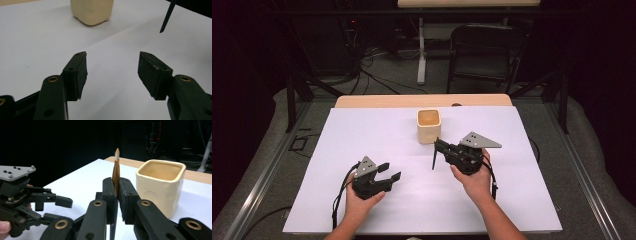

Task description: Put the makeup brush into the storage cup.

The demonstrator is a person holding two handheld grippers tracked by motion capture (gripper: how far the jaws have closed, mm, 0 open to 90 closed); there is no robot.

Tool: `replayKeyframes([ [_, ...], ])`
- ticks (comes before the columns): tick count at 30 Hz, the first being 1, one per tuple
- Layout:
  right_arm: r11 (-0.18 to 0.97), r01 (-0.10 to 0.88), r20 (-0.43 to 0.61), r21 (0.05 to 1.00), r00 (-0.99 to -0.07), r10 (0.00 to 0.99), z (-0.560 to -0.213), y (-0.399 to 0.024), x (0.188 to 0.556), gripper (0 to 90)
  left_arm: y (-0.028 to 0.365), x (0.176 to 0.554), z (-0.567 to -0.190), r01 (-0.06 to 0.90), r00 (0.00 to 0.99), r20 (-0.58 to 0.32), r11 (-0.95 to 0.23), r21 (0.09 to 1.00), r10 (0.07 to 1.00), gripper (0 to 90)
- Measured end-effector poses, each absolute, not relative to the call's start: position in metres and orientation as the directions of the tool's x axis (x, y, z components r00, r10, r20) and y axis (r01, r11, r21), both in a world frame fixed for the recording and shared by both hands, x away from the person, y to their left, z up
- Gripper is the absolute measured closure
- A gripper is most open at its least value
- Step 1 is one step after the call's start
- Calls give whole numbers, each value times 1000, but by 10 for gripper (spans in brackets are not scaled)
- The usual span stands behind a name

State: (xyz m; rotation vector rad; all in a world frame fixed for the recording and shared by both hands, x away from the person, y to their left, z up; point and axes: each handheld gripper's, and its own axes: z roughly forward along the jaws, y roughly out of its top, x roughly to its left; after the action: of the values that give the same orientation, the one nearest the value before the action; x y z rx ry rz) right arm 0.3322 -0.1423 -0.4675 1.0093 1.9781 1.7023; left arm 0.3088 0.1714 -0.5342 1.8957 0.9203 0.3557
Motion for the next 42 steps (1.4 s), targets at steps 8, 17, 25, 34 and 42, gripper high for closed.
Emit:
replayKeyframes([
  [8, 45, 272, 158, 961, -677, 719, -467, -145, 333, 837, 173, 310, -534, 453, 650, -123, -251, 856, 750, 300],
  [17, 60, 252, 128, 966, -666, 735, -466, -148, 334, 837, 176, 311, -534, 453, 629, -111, -247, 857, 770, 252],
  [25, 69, 247, 114, 967, -658, 744, -467, -149, 335, 837, 176, 312, -534, 451, 617, -93, -254, 856, 782, 249],
  [34, 67, 241, 108, 968, -645, 756, -466, -154, 337, 837, 177, 312, -535, 462, 598, -87, -254, 849, 797, 214],
  [42, 71, 240, 104, 968, -646, 756, -466, -153, 338, 837, 178, 313, -534, 464, 593, -95, -243, 852, 799, 207],
])
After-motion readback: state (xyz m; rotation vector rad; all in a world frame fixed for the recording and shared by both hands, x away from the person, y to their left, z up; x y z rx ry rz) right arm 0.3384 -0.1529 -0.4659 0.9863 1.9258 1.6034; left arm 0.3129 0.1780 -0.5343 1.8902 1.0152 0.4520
